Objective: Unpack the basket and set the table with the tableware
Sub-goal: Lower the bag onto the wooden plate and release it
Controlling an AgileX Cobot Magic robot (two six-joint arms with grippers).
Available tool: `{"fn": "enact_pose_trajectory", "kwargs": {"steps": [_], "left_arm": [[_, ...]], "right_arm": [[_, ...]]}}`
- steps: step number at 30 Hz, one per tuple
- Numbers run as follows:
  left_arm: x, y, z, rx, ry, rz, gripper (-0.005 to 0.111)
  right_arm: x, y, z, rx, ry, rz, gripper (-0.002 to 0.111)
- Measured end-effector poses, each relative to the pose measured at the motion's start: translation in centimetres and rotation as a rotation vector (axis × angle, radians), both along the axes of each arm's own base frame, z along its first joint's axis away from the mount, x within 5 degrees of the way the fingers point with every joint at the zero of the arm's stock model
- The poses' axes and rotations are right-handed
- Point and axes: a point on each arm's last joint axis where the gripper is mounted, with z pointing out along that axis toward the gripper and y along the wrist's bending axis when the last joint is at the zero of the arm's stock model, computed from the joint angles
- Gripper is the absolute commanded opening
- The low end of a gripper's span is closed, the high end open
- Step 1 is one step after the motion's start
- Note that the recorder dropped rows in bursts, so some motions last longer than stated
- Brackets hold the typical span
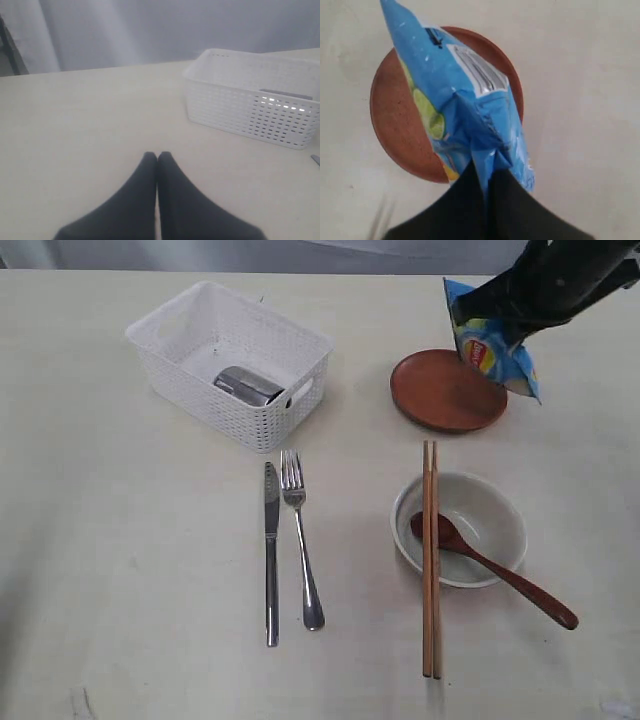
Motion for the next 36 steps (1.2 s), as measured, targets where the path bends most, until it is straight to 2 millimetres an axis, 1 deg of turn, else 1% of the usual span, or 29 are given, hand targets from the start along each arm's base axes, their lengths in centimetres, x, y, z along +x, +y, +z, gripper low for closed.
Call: {"fn": "enact_pose_trajectory", "kwargs": {"steps": [5, 9, 12, 17, 21, 30, 35, 36], "left_arm": [[0.0, 0.0, 0.0, 0.0, 0.0, 0.0, 0.0], [0.0, 0.0, 0.0, 0.0, 0.0, 0.0, 0.0], [0.0, 0.0, 0.0, 0.0, 0.0, 0.0, 0.0], [0.0, 0.0, 0.0, 0.0, 0.0, 0.0, 0.0], [0.0, 0.0, 0.0, 0.0, 0.0, 0.0, 0.0], [0.0, 0.0, 0.0, 0.0, 0.0, 0.0, 0.0], [0.0, 0.0, 0.0, 0.0, 0.0, 0.0, 0.0], [0.0, 0.0, 0.0, 0.0, 0.0, 0.0, 0.0]], "right_arm": [[1.4, 0.8, -1.5, 0.008, -0.068, 0.038, 0.0], [2.2, 0.6, -2.8, -0.062, -0.092, 0.081, 0.0], [2.6, 0.5, -3.1, -0.104, -0.119, 0.107, 0.0], [3.3, 0.9, -2.7, -0.09, -0.209, 0.144, 0.0], [3.2, 0.9, -3.0, -0.083, -0.216, 0.15, 0.0], [2.1, 0.6, -4.8, -0.111, -0.154, 0.179, 0.0], [2.0, 0.5, -4.9, -0.135, -0.144, 0.212, 0.0], [2.0, 0.5, -4.9, -0.136, -0.144, 0.214, 0.001]]}}
